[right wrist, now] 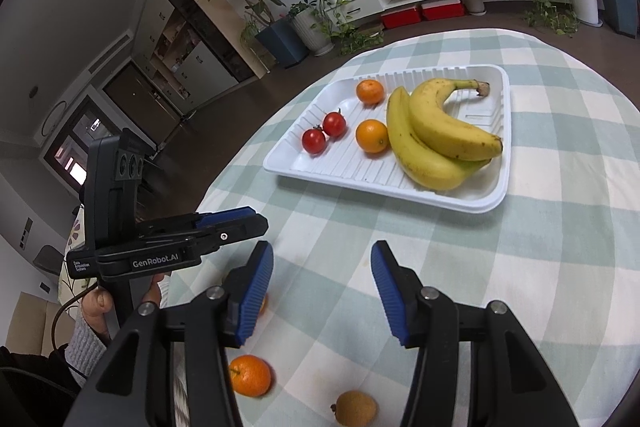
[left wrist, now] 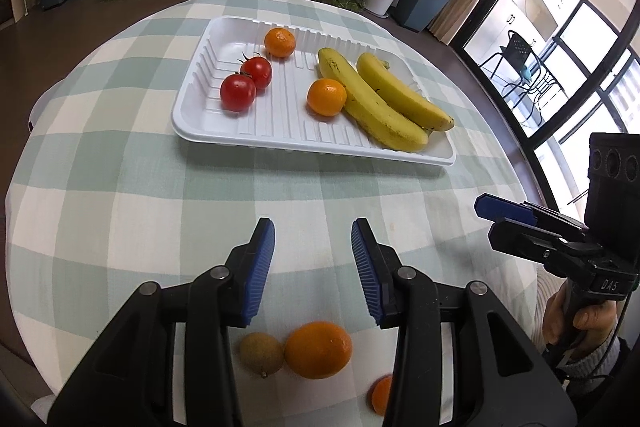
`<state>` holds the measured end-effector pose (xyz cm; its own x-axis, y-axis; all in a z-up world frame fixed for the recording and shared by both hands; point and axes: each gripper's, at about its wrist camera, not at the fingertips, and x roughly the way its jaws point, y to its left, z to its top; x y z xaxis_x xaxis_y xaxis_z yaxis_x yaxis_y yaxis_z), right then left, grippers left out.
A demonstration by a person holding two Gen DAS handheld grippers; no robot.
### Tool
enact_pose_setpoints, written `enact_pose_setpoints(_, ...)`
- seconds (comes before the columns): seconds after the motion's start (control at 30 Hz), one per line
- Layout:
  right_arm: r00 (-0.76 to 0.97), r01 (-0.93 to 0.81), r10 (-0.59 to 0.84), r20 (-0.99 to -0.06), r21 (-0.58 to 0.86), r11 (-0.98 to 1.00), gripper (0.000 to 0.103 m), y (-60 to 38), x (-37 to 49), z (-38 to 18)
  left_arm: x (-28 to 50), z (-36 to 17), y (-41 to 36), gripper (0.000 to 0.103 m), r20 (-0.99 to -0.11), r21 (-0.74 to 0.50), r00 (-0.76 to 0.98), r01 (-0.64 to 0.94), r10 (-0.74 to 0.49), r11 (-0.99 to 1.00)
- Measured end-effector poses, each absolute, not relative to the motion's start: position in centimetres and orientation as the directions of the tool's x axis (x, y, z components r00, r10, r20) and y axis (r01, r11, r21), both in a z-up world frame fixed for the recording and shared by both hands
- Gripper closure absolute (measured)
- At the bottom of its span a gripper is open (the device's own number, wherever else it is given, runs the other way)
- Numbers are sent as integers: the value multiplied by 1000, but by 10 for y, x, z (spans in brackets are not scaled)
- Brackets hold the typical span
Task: Organize fruits
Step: 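Move both open grippers back toward the brown kiwis on the table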
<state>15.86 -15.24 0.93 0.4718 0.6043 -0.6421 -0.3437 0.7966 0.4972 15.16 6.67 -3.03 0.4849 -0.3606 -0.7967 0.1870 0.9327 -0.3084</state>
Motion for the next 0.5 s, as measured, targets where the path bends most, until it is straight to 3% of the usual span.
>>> enact_pose_setpoints(0.5, 469, -361, 573, -672, 446, 819, 47, -149, 120, 4, 110, -29, 77, 65, -803, -291, 492, 172, -338, 941)
